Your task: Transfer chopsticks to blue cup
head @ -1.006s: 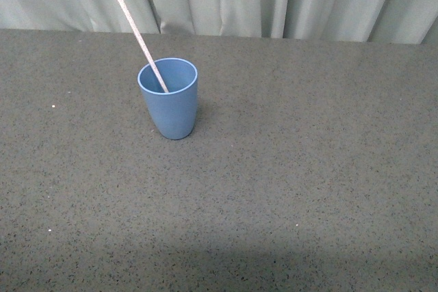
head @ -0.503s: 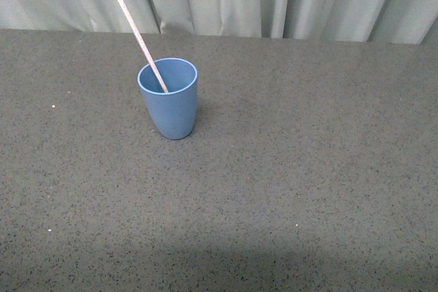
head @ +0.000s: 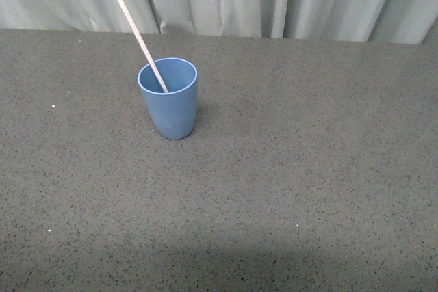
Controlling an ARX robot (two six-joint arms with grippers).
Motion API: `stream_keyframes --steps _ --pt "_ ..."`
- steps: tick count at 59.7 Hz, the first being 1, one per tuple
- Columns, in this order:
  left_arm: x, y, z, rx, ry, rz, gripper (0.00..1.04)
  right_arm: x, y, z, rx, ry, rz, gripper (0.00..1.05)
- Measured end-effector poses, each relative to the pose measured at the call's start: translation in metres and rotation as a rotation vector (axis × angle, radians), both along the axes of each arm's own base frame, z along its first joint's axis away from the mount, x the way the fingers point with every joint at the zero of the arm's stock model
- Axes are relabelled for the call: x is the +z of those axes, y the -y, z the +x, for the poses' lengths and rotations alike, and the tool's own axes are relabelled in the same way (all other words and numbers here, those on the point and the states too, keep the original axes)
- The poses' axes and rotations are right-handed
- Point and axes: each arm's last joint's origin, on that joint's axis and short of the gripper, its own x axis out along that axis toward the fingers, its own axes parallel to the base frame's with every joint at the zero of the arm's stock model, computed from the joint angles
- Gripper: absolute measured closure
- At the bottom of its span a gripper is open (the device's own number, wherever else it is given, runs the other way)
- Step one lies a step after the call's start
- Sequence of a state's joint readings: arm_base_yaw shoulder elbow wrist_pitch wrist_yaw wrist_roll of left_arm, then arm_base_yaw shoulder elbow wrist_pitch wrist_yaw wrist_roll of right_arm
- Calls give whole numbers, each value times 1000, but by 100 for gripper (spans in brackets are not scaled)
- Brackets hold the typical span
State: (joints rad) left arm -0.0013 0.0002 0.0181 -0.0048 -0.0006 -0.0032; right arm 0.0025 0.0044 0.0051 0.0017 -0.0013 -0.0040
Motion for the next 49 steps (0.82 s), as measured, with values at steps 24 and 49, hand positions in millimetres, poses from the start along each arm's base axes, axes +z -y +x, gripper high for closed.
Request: stream_keyframes --steps 24,49 --pt "0 0 0 0 0 0 7 0 0 0 0 0 0 35" --pt "0 0 0 0 0 0 7 0 0 0 0 0 1 9"
